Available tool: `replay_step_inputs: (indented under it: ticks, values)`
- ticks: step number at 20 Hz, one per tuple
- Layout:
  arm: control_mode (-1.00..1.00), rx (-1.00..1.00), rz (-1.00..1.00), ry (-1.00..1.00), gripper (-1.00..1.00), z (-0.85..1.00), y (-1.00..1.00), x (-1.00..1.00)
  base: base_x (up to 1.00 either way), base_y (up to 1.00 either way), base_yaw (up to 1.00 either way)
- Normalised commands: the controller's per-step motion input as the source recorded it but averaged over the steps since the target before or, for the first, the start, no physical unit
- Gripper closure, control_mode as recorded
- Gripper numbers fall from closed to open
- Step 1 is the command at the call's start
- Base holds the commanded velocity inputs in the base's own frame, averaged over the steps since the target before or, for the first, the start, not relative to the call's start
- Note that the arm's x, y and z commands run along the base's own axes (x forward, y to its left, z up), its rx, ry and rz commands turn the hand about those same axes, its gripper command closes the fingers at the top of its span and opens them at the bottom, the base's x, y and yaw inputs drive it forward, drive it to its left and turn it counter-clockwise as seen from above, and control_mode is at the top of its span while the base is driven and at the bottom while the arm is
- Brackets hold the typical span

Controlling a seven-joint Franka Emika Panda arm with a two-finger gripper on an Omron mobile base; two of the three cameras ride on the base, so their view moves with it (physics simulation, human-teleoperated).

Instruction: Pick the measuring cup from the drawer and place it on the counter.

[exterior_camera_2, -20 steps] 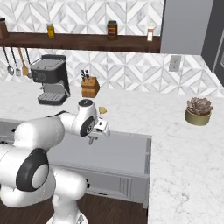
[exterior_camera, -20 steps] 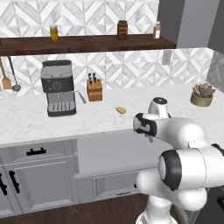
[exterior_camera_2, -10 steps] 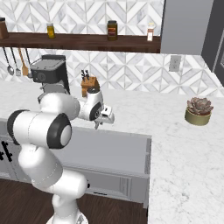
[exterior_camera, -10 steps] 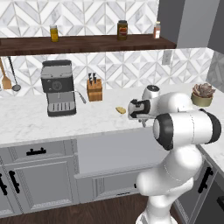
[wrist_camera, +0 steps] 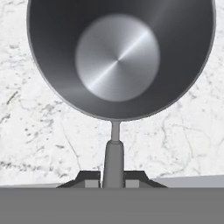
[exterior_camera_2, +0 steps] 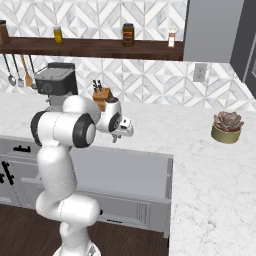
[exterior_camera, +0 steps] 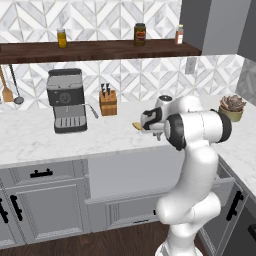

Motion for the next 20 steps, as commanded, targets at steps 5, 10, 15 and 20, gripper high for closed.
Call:
replay_step_inputs:
  ticks: [5, 10, 15, 20]
  values:
    - [-1.00, 0.00, 0.01, 0.06, 1.00, -0.38, 0.00, 0.75, 0.00, 0.00, 0.00]
    - [-1.00, 0.00, 0.00, 0.04, 1.00, -0.26, 0.00, 0.67, 0.00, 0.00, 0.00]
    - [-1.00, 0.00, 0.00, 0.00, -1.00, -0.12, 0.00, 0.23, 0.00, 0.00, 0.00]
    - [-1.00, 0.00, 0.00, 0.00, -1.00, -0.01, 0.00, 0.00, 0.00, 0.00, 0.00]
